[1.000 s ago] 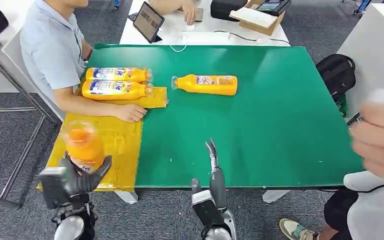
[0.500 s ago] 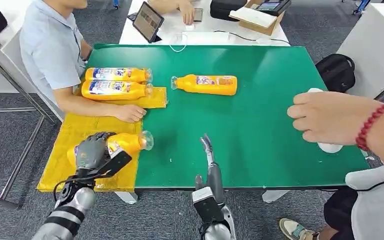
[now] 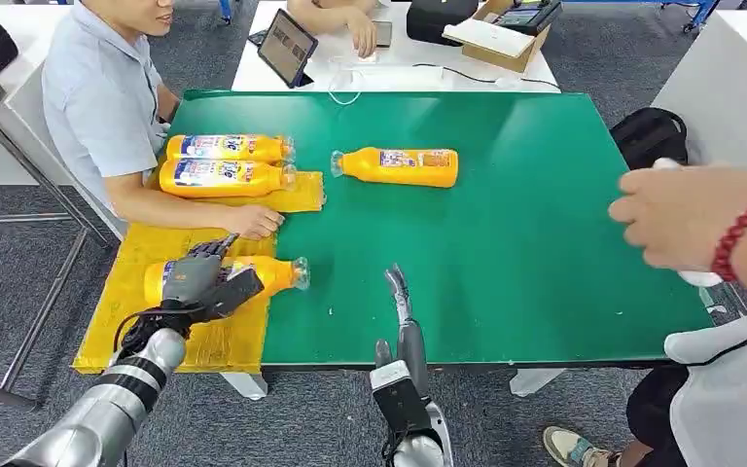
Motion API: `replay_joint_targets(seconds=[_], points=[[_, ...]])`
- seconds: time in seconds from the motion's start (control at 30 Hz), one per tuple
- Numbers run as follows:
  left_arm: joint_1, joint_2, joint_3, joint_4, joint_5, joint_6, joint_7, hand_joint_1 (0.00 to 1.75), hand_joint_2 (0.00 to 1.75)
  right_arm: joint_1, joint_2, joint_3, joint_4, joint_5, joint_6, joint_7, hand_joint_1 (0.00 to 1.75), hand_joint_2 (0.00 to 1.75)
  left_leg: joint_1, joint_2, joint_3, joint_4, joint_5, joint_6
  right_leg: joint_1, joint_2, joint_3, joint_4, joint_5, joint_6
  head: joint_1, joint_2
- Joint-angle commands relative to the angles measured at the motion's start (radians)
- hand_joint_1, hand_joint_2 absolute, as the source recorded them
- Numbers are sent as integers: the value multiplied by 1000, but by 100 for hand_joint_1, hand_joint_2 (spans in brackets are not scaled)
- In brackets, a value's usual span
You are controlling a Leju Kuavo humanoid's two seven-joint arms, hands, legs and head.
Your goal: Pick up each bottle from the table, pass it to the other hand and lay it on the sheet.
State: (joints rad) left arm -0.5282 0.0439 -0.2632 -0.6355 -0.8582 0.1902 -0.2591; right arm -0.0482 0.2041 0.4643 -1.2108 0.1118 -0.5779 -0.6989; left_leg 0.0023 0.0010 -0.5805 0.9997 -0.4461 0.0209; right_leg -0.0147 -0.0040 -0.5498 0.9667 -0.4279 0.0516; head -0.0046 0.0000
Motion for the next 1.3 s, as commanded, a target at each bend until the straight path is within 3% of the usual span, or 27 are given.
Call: replay_joint_targets(seconds=[0.03, 0.2, 0.33, 0.5, 0.57, 0.67, 0.9, 0.93, 0.97, 1.0, 1.03, 1.07, 1.23, 1.27, 1.3], points=[[87, 3, 17, -17, 137, -193, -80, 0, 175, -29, -12, -19, 82, 5, -18, 1, 0, 0, 0, 1, 3, -2, 0, 0, 0, 2, 3, -1, 0, -1, 0, 0], [155, -2, 28, -193, 257, -228, -118, 0, 175, -27, -18, -10, 75, 4, -34, 1, 0, 0, 0, -1, 4, -1, 0, 0, -1, 1, 5, -1, -1, -1, 0, 0], [239, -13, 34, -515, 489, -242, -116, 0, 175, -23, -39, -13, 56, 6, -61, 1, 0, 0, 0, -1, 2, -1, 0, -1, -1, 1, 3, -1, -1, -2, 0, 0], [179, 57, 17, -685, 664, -273, -90, 0, 175, -63, -121, -10, 27, 90, -112, 1, 0, 0, 1, -4, -6, 4, 0, -1, 0, -2, -4, 2, -1, -2, 0, 0], [128, 65, 27, -750, 731, -253, -107, 0, 175, -77, -140, -120, 12, 228, -120, 1, 0, 0, 1, -6, -9, 4, 1, 0, 1, -4, -6, 2, -1, -2, 0, 0], [119, 54, 40, -821, 742, -188, -125, 0, 175, -98, -168, -184, 8, 263, -120, 1, 0, 0, 1, -6, -9, 5, 1, -1, 0, -4, -7, 3, -1, -2, 0, 0], [238, 33, 33, -997, 830, -114, -176, 0, 175, -135, -202, -296, 48, 296, -120, 1, 0, 0, 0, -2, -6, 3, -1, 0, -1, 0, -5, 1, -1, -2, 0, 0], [253, 34, 29, -1005, 839, -108, -177, 0, 175, -139, -198, -321, 66, 332, -120, 1, 0, 0, -1, -2, -6, 1, 0, 0, -1, 0, -5, 0, -1, -1, 0, 0], [289, 21, 41, -1019, 893, -104, -169, 0, 175, -167, -195, -383, 154, 490, -120, 54, 0, 0, -1, -3, -6, 2, 0, 0, -1, -1, -4, 0, -1, -2, 0, 0], [315, 23, 40, -1029, 910, -105, -167, 0, 175, -186, -206, -393, 202, 546, -120, 82, 0, 0, -1, -2, -6, 1, 0, 0, -1, 0, -5, 0, 0, -1, 0, 0], [338, 18, 46, -1036, 922, -93, -175, 0, 175, -205, -225, -415, 253, 622, -120, 108, 0, 175, -1, -1, -4, 0, 0, -1, -1, 1, -3, -1, 0, -2, 0, 0], [376, -5, 61, -1054, 921, -53, -196, 0, 175, -231, -230, -487, 303, 732, -120, 154, 0, 175, -2, -2, -5, -1, 0, 0, -2, 0, -4, -2, 0, -1, 0, 0], [389, -3, 56, -1062, 919, -48, -199, 0, 175, -245, -231, -512, 335, 727, -120, 121, 0, 175, -1, -1, -4, -1, 0, 0, -2, 1, -3, -2, 0, -1, 0, 0], [443, -41, 37, -1100, 856, 54, -259, 0, 175, -295, -253, -626, 429, 932, -120, 160, 0, 175, -1, -2, -5, -1, 0, 0, -2, 0, -4, -2, 0, -1, 0, 0], [443, -41, 37, -1100, 856, 54, -259, 0, 175, -295, -253, -626, 429, 932, -120, 160, 0, 175, -2, -3, -5, 0, 1, 0, -2, 0, -5, -2, 0, 0, 0, 0]])
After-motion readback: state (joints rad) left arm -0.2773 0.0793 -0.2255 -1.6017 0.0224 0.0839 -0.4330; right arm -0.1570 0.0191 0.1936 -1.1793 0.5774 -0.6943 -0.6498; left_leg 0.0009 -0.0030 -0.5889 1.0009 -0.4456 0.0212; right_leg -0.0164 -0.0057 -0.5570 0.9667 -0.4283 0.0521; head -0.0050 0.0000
